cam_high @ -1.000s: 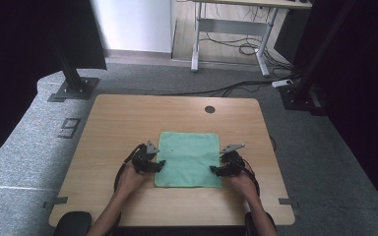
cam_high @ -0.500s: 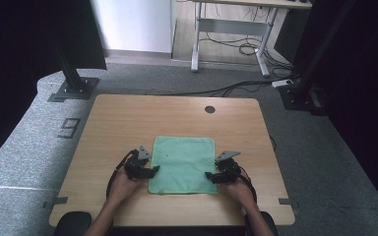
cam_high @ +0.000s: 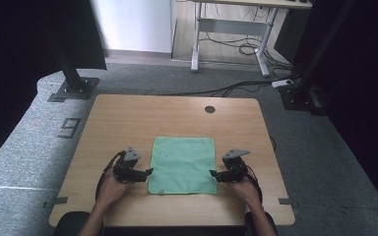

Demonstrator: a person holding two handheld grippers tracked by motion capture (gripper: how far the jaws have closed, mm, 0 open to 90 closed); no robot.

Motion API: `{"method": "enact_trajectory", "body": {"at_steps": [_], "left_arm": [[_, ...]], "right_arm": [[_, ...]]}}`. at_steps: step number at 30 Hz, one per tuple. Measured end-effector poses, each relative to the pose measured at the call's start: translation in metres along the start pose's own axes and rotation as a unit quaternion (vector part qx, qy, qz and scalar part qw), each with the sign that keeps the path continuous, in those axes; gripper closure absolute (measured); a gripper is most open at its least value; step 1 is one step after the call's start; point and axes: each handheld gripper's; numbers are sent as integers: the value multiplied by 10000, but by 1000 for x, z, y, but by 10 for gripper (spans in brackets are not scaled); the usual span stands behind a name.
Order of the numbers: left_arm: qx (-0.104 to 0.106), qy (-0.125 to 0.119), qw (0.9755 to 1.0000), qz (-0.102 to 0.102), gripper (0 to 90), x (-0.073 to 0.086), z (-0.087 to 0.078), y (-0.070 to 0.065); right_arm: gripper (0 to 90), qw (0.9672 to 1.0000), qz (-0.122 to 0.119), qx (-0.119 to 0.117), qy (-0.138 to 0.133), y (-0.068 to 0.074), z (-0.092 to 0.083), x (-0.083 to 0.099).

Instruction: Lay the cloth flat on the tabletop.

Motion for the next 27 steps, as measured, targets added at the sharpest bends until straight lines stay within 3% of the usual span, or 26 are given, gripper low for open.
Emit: {"method": "enact_trajectory", "body": {"at_steps": [5,11,16,20,23,27], "left_arm": [[-39,-26,9997,-226,144,11,-6,12],[-176,116,9996,-164,97,20,-7,17],[-286,315,9991,25,44,25,0,15],[-167,288,9994,47,8,26,2,15],[87,301,9995,31,40,26,2,17],[94,303,9995,27,39,26,2,17]], "right_arm": [[138,9994,275,205,44,-17,-7,17],[73,9983,377,436,116,-24,-11,31],[0,9976,424,526,140,-24,-7,35],[0,9971,468,597,40,-24,-5,37],[0,9971,467,598,41,-24,-5,37],[0,9971,468,598,38,-23,-5,37]]}}
Point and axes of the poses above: each handheld gripper's, and its own axes: z roughly forward along the jaws, x roughly out of its underside, y roughly to its left, and after that the axes turned 2 degrees about y, right-handed
